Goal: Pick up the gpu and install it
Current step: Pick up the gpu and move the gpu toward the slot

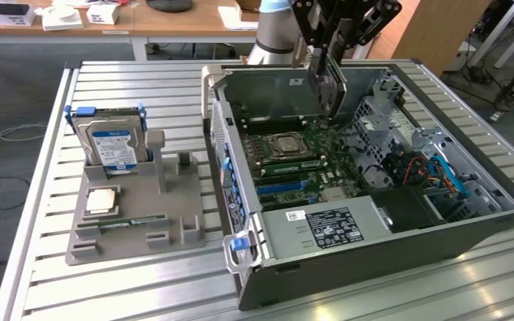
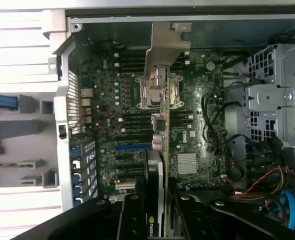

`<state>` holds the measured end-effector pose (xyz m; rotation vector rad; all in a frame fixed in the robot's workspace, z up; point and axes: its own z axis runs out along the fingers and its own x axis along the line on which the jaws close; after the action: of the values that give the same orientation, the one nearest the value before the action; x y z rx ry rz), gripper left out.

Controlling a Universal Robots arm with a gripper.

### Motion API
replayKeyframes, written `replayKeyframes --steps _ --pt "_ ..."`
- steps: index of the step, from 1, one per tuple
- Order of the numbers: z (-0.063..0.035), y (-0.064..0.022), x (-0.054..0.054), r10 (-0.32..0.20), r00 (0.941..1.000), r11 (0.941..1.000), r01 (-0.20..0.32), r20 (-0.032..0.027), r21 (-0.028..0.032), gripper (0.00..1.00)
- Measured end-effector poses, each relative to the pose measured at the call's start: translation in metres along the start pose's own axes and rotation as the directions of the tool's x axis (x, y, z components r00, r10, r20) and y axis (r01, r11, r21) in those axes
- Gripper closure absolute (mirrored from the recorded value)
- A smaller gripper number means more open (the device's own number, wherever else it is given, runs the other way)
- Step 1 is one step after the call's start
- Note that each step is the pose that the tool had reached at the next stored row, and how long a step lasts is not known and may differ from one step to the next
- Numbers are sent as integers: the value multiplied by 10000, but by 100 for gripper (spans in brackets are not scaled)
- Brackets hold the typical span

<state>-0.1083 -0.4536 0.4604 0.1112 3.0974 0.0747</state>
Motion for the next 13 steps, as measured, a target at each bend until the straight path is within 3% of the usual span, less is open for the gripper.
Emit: replayKeyframes --steps 5,10,13 --pt "11 16 -190 -1 10000 10000 1 -1 0 73" --pt "11 16 -198 0 10000 10000 0 0 -1 73" --pt "13 21 -256 0 10000 10000 0 -1 0 73"
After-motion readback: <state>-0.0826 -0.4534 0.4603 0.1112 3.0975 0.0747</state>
